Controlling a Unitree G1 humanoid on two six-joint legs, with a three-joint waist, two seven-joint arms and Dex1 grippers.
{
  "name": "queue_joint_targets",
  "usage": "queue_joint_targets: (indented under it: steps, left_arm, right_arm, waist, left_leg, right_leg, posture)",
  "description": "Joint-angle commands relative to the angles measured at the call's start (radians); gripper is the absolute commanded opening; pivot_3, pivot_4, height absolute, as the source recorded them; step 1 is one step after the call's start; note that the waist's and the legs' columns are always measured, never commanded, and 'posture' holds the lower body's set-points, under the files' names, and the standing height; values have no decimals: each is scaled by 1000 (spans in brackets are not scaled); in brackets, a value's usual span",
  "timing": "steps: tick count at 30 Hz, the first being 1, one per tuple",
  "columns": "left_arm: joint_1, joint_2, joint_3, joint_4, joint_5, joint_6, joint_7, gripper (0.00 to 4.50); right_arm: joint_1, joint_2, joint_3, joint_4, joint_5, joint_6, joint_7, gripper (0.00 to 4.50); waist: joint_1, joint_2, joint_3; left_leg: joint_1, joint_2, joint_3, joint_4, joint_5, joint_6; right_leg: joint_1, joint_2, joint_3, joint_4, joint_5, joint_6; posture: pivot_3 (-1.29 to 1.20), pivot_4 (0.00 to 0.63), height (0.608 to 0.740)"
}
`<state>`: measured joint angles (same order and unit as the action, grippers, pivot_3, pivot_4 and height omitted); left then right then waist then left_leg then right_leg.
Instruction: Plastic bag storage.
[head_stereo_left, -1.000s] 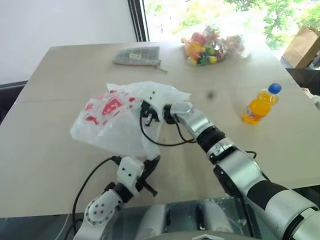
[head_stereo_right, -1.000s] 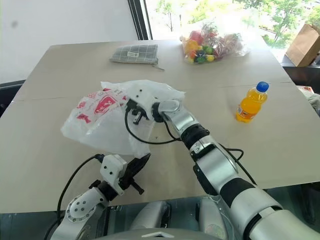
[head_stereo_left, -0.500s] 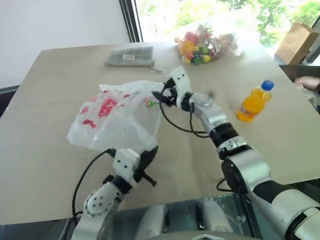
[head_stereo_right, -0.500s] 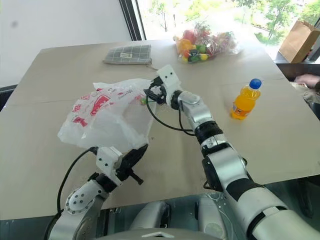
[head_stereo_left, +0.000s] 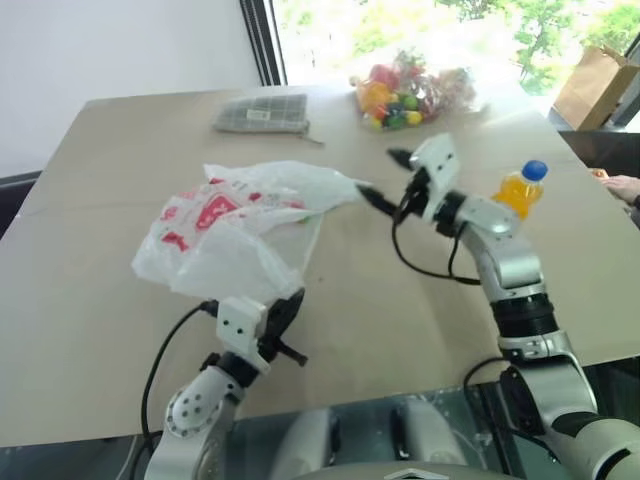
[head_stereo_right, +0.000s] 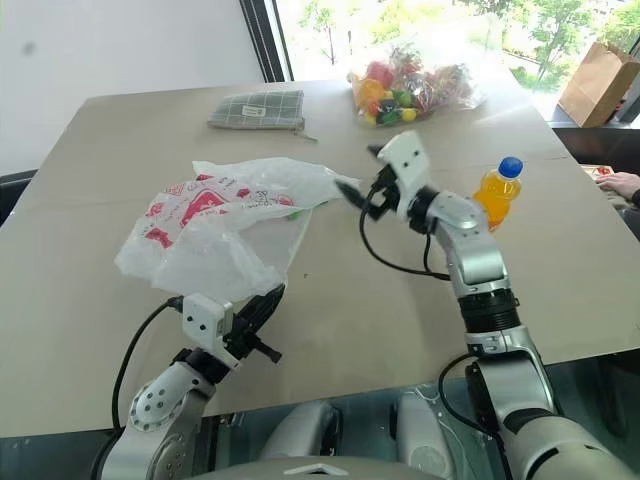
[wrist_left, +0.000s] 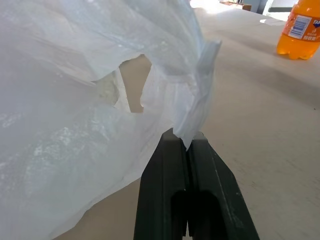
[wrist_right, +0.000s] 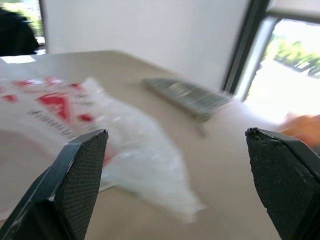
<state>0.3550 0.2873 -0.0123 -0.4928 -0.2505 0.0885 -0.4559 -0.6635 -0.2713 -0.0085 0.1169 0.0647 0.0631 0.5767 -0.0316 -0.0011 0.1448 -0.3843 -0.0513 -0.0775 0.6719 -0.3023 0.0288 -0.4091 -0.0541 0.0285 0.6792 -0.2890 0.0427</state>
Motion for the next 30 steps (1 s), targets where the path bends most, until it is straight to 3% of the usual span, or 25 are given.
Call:
queue_joint_targets:
  steps: [1,8,12,21,29,30]
  left_arm:
    - [-1,2,-13,1,13,-29,-3,0]
    - [-4,6,-20,26,16,-47,-19,0]
    - [-8,9,-32,35,25,-54,-23,0]
    - [-19,17,-39,57,37,-72,-35,0]
    - [-20,28,-30,62,35,-87,-37,0]
    - [-22,28,-26,61,32,-87,-34,0]
  right_arm:
    - [63,-49,-123,-63,-71,-97,-194,4452]
    - [246,-61,-218,-255,-165,-106,-412,4486]
    - [299,22,-271,-293,-86,49,-495,4486]
    - [301,122,-292,-305,76,330,-531,4486]
    - [281,108,-282,-324,109,377,-549,4486]
    - [264,94,-241,-331,124,380,-494,4230]
  waist:
    - [4,-1,0]
    - [8,0,-1]
    - [10,0,-1]
    - [13,0,-1]
    - [13,0,-1]
    - [13,0,-1]
  left_leg:
    - [0,0,0,0,0,0]
    - [1,2,3,-1,0,0]
    - [2,2,3,-1,0,0]
    - [3,2,3,-1,0,0]
    - [3,2,3,-1,0,0]
    - [2,2,3,-1,0,0]
  right_leg:
    - [0,0,0,0,0,0]
    - [0,2,3,1,0,0]
    - [1,2,4,1,0,0]
    - [1,2,4,1,0,0]
    - [1,2,4,1,0,0]
    - [1,2,4,1,0,0]
  posture:
    - [0,150,740]
    - [0,150,740]
    - [0,150,740]
    - [0,150,740]
    - [0,150,740]
    - [0,150,740]
